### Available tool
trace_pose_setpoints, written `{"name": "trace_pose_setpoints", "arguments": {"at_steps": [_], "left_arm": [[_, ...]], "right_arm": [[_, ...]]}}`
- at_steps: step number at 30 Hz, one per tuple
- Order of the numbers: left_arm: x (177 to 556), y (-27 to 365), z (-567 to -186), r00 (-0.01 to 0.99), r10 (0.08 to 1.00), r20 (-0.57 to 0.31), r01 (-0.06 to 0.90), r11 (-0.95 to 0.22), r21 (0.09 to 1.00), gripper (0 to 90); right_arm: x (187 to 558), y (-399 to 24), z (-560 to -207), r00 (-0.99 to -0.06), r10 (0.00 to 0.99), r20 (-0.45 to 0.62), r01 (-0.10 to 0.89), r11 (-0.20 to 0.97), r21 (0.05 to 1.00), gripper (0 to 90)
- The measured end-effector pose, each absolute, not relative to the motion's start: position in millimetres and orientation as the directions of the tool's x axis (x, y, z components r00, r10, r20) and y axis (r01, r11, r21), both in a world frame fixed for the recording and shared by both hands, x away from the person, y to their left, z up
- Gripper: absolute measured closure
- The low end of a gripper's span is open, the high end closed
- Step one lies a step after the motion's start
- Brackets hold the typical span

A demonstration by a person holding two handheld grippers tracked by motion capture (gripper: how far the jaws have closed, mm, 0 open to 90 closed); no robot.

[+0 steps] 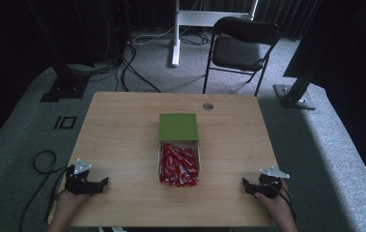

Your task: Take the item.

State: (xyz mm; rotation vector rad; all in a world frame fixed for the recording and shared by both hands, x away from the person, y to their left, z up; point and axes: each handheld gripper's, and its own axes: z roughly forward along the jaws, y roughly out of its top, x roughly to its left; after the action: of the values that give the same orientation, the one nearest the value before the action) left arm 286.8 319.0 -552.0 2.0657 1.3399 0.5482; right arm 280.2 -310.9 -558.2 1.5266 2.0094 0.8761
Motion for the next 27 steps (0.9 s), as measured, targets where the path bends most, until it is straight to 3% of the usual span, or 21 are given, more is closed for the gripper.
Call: {"name": "trace_pose_setpoints", "arguments": {"at_steps": [8, 27], "left_arm": [[287, 319, -552, 0.402, 0.915, 0.015, 0.663, -0.303, 0.685, 0.7], [287, 319, -552, 0.402, 0.916, 0.014, 0.663, -0.302, 0.685, 0.7]], "right_arm": [[283, -309, -554, -0.274, 0.962, 0.019, 0.674, 0.178, 0.717, 14.5], [293, -303, -505, -0.330, 0.944, 0.028, 0.602, 0.188, 0.776, 15.7]]}}
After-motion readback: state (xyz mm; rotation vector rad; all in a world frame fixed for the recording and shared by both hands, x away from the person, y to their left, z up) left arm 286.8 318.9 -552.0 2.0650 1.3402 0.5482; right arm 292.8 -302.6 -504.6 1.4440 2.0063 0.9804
